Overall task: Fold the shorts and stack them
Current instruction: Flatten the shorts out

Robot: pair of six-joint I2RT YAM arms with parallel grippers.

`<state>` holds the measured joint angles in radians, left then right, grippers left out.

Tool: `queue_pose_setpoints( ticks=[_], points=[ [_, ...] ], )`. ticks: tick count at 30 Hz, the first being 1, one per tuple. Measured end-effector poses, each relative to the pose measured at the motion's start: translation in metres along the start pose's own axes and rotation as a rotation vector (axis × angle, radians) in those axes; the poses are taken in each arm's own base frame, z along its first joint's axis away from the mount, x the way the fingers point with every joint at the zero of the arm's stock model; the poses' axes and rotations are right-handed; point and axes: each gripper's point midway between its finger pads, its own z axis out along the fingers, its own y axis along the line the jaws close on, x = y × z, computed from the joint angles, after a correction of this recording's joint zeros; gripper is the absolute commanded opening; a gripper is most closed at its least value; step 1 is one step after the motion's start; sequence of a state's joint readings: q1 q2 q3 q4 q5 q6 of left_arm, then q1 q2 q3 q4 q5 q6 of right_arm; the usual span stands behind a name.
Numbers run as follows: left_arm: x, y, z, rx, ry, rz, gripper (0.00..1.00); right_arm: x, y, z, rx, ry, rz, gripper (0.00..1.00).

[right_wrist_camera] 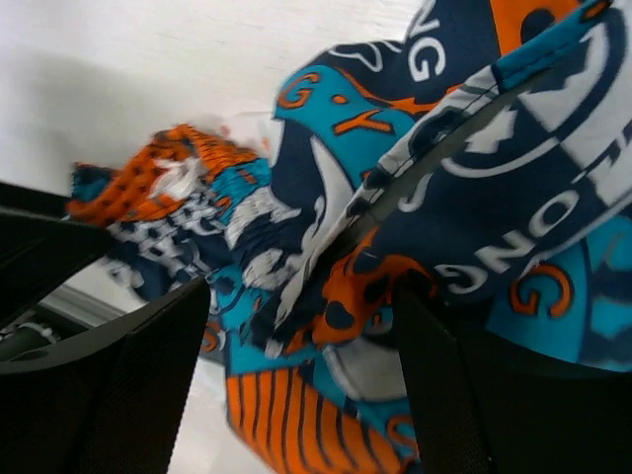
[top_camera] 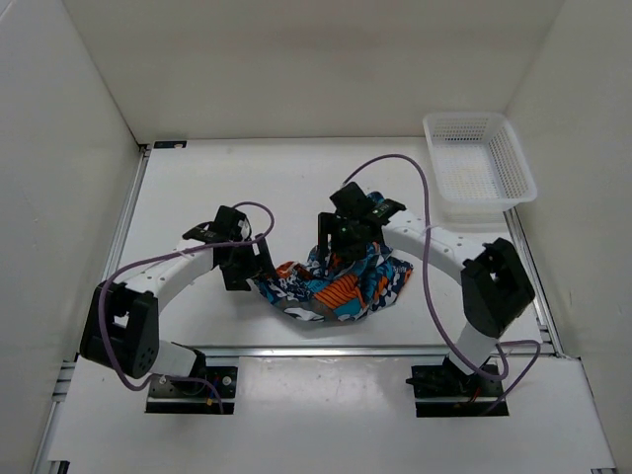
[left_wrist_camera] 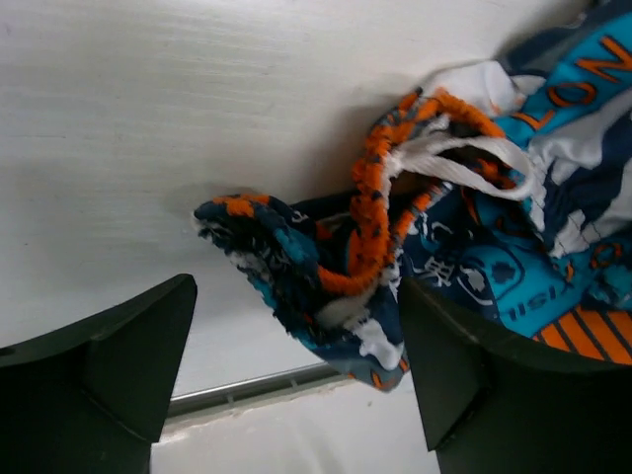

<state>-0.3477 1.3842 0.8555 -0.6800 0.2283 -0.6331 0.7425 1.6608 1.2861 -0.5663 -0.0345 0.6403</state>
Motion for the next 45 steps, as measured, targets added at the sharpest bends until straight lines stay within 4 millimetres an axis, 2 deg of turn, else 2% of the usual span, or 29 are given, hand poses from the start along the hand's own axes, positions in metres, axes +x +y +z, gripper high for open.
queue_pose_setpoints(
  ticks=[1, 3, 4, 5, 6, 7, 10, 12, 14, 15, 16, 18, 20, 21, 23, 25, 27, 28, 30, 32, 33, 34, 35, 36, 38, 40, 42, 43, 45],
  points=[
    [0.003, 0.003, 0.004, -0.006, 0.009, -0.009, 0.88, 0.003, -0.003, 0.008, 0.013, 0.019, 0.011, 0.74],
    [0.006, 0.006, 0.008, -0.010, 0.013, -0.022, 0.74, 0.006, -0.008, 0.020, 0.030, 0.040, 0.024, 0.59],
    [0.006, 0.006, 0.009, -0.008, 0.011, -0.027, 0.65, 0.008, -0.010, 0.024, 0.037, 0.047, 0.032, 0.46],
    [0.005, 0.005, 0.009, -0.004, 0.006, -0.027, 0.53, 0.007, -0.012, 0.028, 0.046, 0.051, 0.045, 0.20],
    [0.004, 0.004, 0.010, 0.000, 0.003, -0.029, 0.22, 0.008, -0.014, 0.030, 0.050, 0.054, 0.043, 0.10],
    [0.002, 0.003, 0.011, 0.005, -0.003, -0.031, 0.10, 0.007, -0.015, 0.032, 0.057, 0.055, 0.053, 0.02],
    [-0.002, 0.003, 0.015, -0.001, -0.007, -0.021, 0.10, 0.000, -0.013, 0.032, 0.056, 0.045, 0.058, 0.00],
    [-0.008, 0.002, 0.015, -0.008, -0.023, -0.017, 0.10, -0.014, -0.005, 0.028, 0.042, 0.022, 0.053, 0.00],
    [-0.023, -0.001, 0.008, -0.008, -0.058, -0.019, 0.10, -0.042, 0.013, 0.020, 0.010, -0.011, 0.033, 0.00],
    [-0.036, -0.002, 0.000, -0.005, -0.085, -0.027, 0.10, -0.060, 0.024, 0.016, -0.012, -0.034, 0.024, 0.00],
    [-0.053, -0.003, -0.010, -0.007, -0.124, -0.039, 0.10, -0.086, 0.038, 0.010, -0.044, -0.074, 0.011, 0.00],
    [-0.101, -0.009, -0.046, -0.009, -0.247, -0.068, 0.10, -0.151, 0.070, -0.011, -0.129, -0.199, -0.014, 0.00],
    [-0.149, -0.022, -0.094, 0.002, -0.395, -0.077, 0.10, -0.211, 0.095, -0.047, -0.224, -0.347, -0.038, 0.00],
    [-0.170, -0.033, -0.124, 0.023, -0.483, -0.068, 0.10, -0.230, 0.102, -0.068, -0.264, -0.406, -0.046, 0.00],
    [-0.195, -0.061, -0.187, 0.087, -0.647, -0.029, 0.10, -0.263, 0.110, -0.119, -0.342, -0.520, -0.057, 0.00],
    [-0.192, -0.091, -0.242, 0.172, -0.764, 0.030, 0.10, -0.278, 0.110, -0.162, -0.393, -0.605, -0.072, 0.00],
    [-0.169, -0.118, -0.278, 0.264, -0.818, 0.099, 0.10, -0.277, 0.101, -0.195, -0.406, -0.653, -0.087, 0.00],
    [-0.155, -0.130, -0.288, 0.306, -0.824, 0.131, 0.10, -0.271, 0.096, -0.208, -0.408, -0.663, -0.095, 0.00],
    [-0.123, -0.148, -0.293, 0.378, -0.794, 0.190, 0.18, -0.254, 0.084, -0.229, -0.400, -0.682, -0.116, 0.00],
    [-0.093, -0.161, -0.277, 0.429, -0.726, 0.232, 0.31, -0.226, 0.061, -0.237, -0.365, -0.683, -0.131, 0.00],
    [-0.080, -0.162, -0.262, 0.432, -0.676, 0.244, 0.71, -0.212, 0.045, -0.240, -0.333, -0.682, -0.133, 0.00],
    [-0.066, -0.164, -0.241, 0.428, -0.615, 0.258, 0.99, -0.199, 0.026, -0.238, -0.298, -0.685, -0.132, 0.24],
    [-0.054, -0.163, -0.218, 0.411, -0.551, 0.263, 0.99, -0.188, 0.006, -0.236, -0.260, -0.687, -0.115, 0.43],
    [-0.043, -0.162, -0.195, 0.389, -0.484, 0.260, 0.99, -0.176, -0.022, -0.231, -0.202, -0.679, -0.084, 0.60],
    [-0.028, -0.158, -0.149, 0.322, -0.356, 0.263, 0.99, -0.162, -0.087, -0.220, -0.063, -0.668, 0.001, 0.76],
    [-0.025, -0.152, -0.117, 0.259, -0.278, 0.253, 0.99, -0.154, -0.152, -0.209, 0.070, -0.644, 0.121, 0.77],
    [-0.031, -0.145, -0.103, 0.221, -0.255, 0.234, 0.98, -0.141, -0.199, -0.199, 0.163, -0.611, 0.243, 0.73],
    [-0.037, -0.140, -0.102, 0.206, -0.262, 0.217, 0.90, -0.131, -0.213, -0.193, 0.187, -0.587, 0.291, 0.68],
    [-0.057, -0.126, -0.109, 0.177, -0.306, 0.167, 0.70, -0.113, -0.218, -0.183, 0.198, -0.541, 0.341, 0.48]
  ],
)
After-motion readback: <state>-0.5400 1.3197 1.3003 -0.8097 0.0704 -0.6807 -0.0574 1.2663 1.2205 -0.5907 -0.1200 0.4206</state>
